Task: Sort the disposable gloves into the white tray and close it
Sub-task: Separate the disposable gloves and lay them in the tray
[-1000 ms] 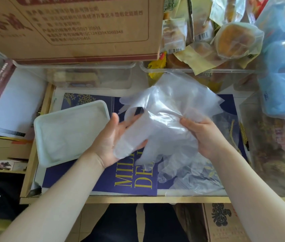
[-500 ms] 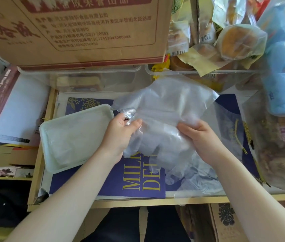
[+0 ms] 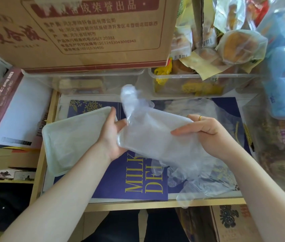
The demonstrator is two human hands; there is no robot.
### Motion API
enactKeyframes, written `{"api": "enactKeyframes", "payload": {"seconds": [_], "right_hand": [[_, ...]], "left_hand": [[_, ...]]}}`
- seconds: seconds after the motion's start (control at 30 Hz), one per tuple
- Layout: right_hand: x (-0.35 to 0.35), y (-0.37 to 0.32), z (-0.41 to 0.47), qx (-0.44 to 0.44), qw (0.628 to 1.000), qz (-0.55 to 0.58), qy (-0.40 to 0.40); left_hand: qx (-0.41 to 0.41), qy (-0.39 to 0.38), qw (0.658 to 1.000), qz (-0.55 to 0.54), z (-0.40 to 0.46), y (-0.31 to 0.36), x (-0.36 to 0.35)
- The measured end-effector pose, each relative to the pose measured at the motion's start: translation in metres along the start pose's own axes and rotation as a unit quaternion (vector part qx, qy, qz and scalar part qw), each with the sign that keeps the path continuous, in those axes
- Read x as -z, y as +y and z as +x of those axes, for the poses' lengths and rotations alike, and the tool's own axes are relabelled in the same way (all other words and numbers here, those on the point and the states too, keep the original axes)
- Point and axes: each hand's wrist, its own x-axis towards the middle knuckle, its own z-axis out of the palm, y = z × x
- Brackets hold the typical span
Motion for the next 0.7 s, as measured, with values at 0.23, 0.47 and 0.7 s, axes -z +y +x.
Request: {"api": "enactKeyframes", "payload": {"seconds": [0.23,0.47,0.7], "right_hand": [[0.002,0.004,-0.010,-0.044,0.996,-0.028,-0.074],[-0.019,0.011,0.004,-0.133,0.990,-0.038,0.010],[-0.043,0.002,0.025,-0.110,0.989,-0.102,0.006]], "left_hand": [[-0.178,0.062,0.959,0.211,-0.005,-0.012,0.000],[-0.284,0.055,0.904,0.314,-0.012,-0.012,-0.008],[-0.417,0.200,0.815,0.351,-0.010,-0.014,-0.005]]}}
